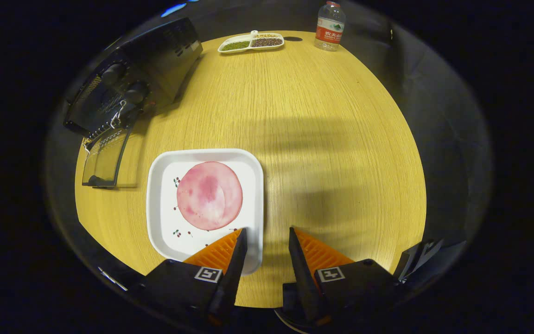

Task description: Open the toaster oven, put the food inside, and close the toaster oven door.

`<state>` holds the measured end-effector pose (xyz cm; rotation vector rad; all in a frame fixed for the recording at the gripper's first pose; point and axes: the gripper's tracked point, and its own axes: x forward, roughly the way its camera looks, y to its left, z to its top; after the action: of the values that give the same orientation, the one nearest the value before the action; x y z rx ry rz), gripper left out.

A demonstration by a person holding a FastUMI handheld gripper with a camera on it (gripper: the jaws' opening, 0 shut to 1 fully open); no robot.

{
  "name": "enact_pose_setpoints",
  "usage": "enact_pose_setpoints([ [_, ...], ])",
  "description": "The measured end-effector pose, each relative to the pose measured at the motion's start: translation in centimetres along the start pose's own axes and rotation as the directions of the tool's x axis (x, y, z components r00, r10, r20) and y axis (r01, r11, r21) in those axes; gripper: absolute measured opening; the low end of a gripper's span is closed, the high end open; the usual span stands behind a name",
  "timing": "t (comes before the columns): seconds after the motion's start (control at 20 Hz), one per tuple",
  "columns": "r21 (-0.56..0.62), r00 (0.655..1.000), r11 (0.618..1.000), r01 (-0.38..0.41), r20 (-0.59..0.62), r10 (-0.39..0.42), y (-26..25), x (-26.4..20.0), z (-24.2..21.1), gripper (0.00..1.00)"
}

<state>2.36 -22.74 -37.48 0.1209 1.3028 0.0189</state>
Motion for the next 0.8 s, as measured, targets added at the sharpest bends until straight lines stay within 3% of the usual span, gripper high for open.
enact_pose_setpoints([
  [0.25, 0.042, 0.999, 0.999, -0.027, -0.021, 0.028, 1.1, 0.1, 0.0, 0.21],
  [0.3, 0.068, 0.999, 0.997, -0.031, -0.022, 0.033, 1.1, 0.4, 0.0, 0.21],
  [0.45, 0.154, 0.996, 0.984, -0.09, -0.015, 0.093, 1.3, 0.2, 0.4, 0.06],
  [0.6, 0.229, 0.99, 0.963, -0.14, 0.006, 0.143, 1.8, -0.2, 0.2, 0.04],
  [0.8, 0.247, 0.988, 0.957, -0.152, 0.032, 0.149, 1.8, 0.3, 0.4, 0.02],
])
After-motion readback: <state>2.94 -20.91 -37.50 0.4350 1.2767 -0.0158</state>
